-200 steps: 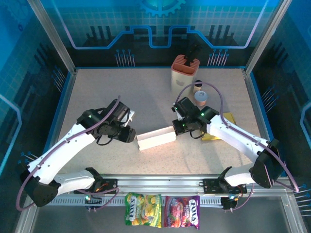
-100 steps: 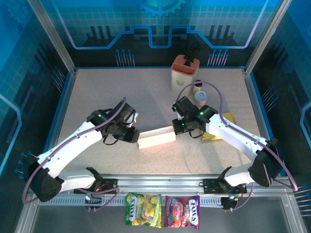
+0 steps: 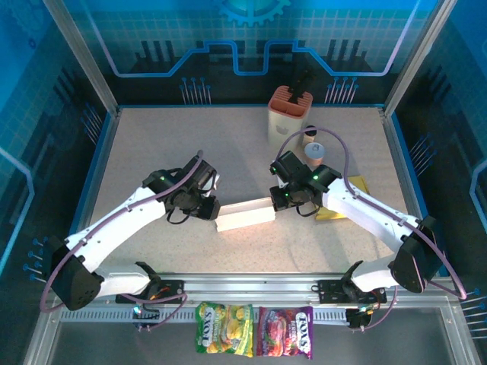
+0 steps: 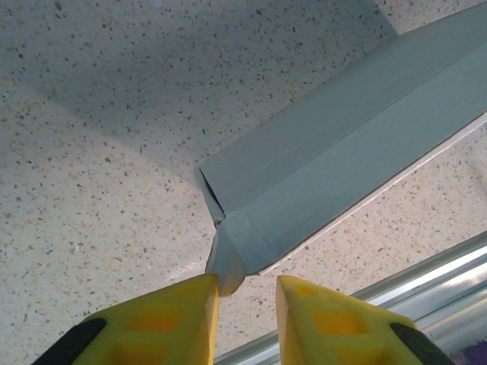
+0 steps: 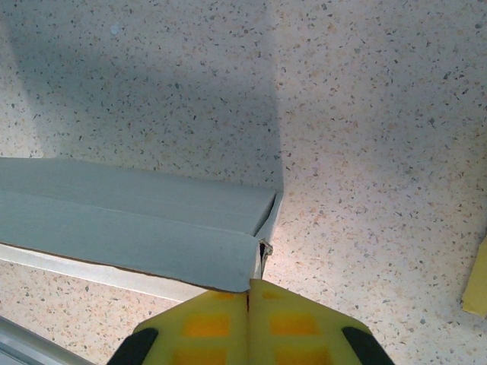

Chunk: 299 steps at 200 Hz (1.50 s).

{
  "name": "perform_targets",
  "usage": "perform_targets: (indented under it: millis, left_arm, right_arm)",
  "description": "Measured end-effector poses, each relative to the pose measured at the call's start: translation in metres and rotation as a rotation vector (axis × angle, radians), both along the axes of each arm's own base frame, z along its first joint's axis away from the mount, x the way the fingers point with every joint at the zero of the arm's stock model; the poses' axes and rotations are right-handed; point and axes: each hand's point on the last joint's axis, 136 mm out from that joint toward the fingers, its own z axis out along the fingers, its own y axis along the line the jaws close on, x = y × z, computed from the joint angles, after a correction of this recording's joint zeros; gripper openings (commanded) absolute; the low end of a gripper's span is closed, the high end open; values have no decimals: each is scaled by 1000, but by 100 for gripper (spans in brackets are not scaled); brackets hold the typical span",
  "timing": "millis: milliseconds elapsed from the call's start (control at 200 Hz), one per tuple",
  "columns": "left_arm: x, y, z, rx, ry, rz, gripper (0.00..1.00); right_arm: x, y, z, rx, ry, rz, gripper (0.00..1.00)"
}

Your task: Fold the paper box

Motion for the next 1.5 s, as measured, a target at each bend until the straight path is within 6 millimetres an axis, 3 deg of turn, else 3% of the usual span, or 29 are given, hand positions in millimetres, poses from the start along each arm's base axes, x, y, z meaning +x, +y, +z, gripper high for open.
perform_targets:
  millis: [895, 1496]
  left_arm:
    - [8, 2, -12, 39, -7, -3, 12]
    - [10, -3, -8, 9, 64, 115, 6]
  right_arm:
    - [0, 0, 0, 1, 0, -4, 0]
    - [1, -2, 0, -9, -3, -8, 0]
